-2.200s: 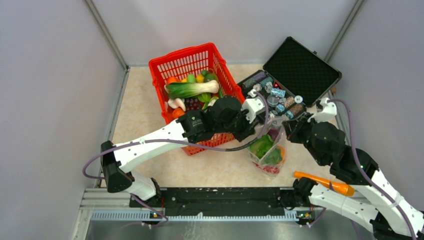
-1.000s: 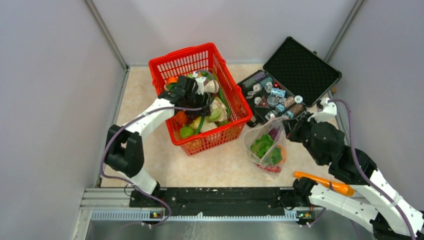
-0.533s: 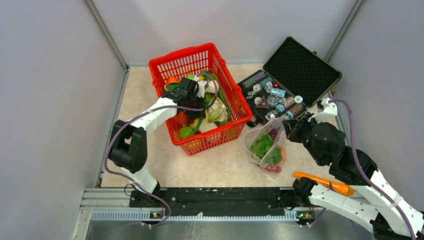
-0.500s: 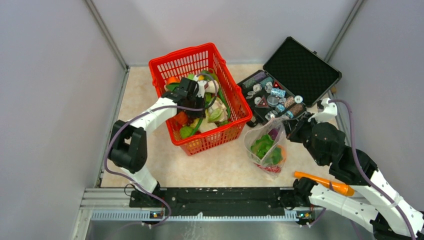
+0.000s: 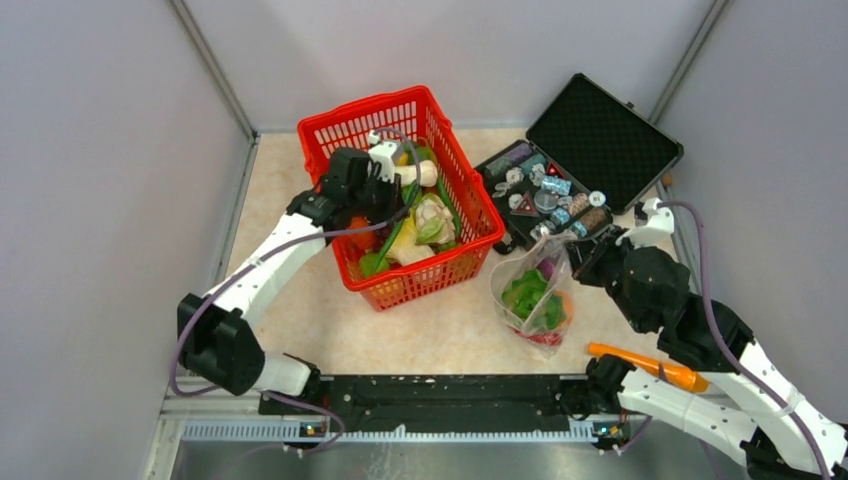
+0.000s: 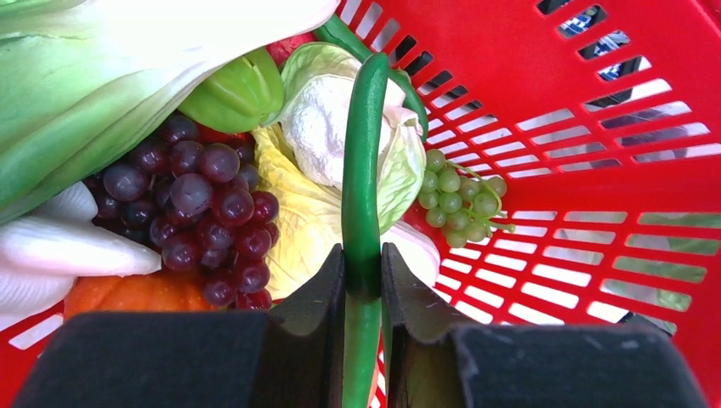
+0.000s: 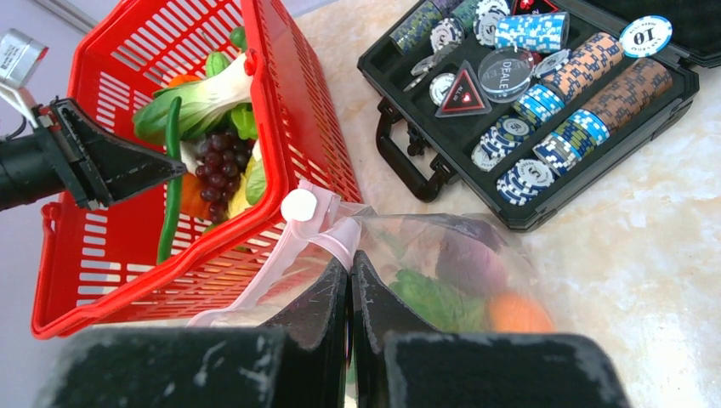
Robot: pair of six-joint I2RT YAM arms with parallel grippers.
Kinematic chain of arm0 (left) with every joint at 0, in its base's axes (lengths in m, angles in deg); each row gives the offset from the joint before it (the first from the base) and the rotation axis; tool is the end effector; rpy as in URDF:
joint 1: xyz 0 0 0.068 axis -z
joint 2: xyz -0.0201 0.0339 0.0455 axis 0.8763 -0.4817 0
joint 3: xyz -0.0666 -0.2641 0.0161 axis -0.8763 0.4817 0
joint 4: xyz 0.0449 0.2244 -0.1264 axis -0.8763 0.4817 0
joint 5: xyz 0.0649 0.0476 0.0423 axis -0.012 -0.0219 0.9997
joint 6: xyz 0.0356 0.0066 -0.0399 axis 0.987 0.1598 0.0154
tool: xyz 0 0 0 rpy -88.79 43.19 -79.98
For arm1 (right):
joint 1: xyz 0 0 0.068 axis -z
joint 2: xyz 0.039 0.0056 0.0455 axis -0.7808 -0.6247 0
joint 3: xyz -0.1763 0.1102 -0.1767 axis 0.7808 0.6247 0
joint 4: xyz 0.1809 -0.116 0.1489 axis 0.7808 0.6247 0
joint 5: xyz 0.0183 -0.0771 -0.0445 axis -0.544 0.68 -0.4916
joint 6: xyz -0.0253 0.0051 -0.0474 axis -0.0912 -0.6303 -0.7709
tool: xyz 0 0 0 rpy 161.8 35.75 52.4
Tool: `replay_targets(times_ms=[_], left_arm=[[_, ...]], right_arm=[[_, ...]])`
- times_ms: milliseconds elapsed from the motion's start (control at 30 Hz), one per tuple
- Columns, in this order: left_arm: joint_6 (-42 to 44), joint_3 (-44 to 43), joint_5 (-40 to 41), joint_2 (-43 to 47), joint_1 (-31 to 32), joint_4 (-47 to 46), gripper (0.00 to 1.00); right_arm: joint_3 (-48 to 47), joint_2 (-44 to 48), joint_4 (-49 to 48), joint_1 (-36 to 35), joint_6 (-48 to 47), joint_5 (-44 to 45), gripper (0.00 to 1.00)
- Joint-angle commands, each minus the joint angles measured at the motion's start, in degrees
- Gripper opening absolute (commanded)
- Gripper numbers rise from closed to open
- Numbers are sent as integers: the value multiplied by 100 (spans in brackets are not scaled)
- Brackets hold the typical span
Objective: Place the food in the zip-top bag and seal the zipper
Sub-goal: Pick up the fake vegetable from the bin, then place the fake vegetable in the zipper food storage bag.
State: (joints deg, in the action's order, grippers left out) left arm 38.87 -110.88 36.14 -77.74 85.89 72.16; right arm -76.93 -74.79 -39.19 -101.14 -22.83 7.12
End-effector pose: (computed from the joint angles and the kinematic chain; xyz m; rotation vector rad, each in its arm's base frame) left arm 0.2843 -0.1415 0.3219 0.4621 2.2242 -0.6259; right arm 0.0758 0.0582 0.3788 0.2517 1.8589 0.5124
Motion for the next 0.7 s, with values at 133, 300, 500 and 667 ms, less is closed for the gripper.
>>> replay_targets(times_ms=[133, 300, 500, 667], left_arm=[[-570, 852, -446, 1535, 0, -1917, 0], [-1317, 1082, -1096, 2202, 4, -3286, 0], [-2695, 1505, -2229, 2450, 333, -5772, 1], [-2621, 1552, -2533, 2269, 1096, -6887, 1]], right_arm=[[17, 84, -331, 28, 94, -14, 0], [85, 76, -437, 31, 119, -84, 0], [162, 31, -571, 31, 122, -172, 0], [144, -24, -636, 34, 123, -251, 0]])
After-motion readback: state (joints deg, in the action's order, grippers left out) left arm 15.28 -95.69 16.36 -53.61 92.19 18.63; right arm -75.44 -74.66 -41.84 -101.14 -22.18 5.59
